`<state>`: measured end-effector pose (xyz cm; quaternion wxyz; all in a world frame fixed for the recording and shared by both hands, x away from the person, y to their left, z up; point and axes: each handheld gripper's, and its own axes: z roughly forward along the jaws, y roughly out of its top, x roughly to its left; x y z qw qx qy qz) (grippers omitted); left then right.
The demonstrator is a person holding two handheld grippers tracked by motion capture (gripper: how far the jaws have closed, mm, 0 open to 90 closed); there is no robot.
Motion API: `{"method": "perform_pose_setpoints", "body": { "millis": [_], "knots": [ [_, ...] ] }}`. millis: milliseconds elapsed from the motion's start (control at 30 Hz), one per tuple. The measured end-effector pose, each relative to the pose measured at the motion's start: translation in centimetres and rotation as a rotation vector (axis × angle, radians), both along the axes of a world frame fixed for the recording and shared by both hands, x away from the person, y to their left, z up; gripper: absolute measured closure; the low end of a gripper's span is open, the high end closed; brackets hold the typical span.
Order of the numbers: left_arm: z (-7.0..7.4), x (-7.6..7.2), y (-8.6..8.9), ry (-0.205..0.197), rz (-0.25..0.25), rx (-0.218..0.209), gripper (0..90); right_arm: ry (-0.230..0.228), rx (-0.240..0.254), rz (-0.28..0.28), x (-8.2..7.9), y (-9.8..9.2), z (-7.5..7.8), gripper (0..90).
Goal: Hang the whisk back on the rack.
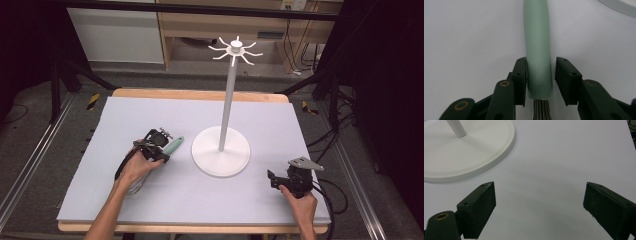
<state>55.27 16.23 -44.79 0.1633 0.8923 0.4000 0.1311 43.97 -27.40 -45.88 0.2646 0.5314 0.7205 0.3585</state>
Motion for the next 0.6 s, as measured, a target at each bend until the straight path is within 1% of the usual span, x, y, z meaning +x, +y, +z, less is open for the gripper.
{"method": "perform_pose_setpoints", "body": {
  "millis": [67,100,200,233,433,467,600],
  "knots": [
    [-0.09,0.08,0.0,0.005,0.007,0.008,65.2,-0.002,0.0,0.002,0.0,0.0,0.0,11.5],
    [-0.09,0.14,0.07,0.011,0.01,-0.001,66.7,0.001,0.003,0.002,-0.04,0.0,0.03,11.5],
    [-0.09,0.19,0.15,0.015,0.013,-0.007,67.2,-0.001,0.0,0.001,-0.01,0.0,0.01,11.5],
    [-0.08,0.26,0.23,0.023,0.019,-0.014,67.5,0.001,0.003,0.002,-0.04,0.0,0.04,11.5],
    [-0.06,0.3,0.23,0.024,0.025,-0.014,68.0,0.003,0.007,0.003,-0.05,0.04,0.02,11.5],
    [-0.05,0.29,0.23,0.024,0.024,-0.014,68.1,0.001,0.001,0.002,-0.01,0.02,-0.02,11.5],
    [0.08,0.1,0.24,0.021,0.013,-0.018,68.2,0.001,0.0,0.004,0.01,0.01,-0.02,11.5]
  ]
}}
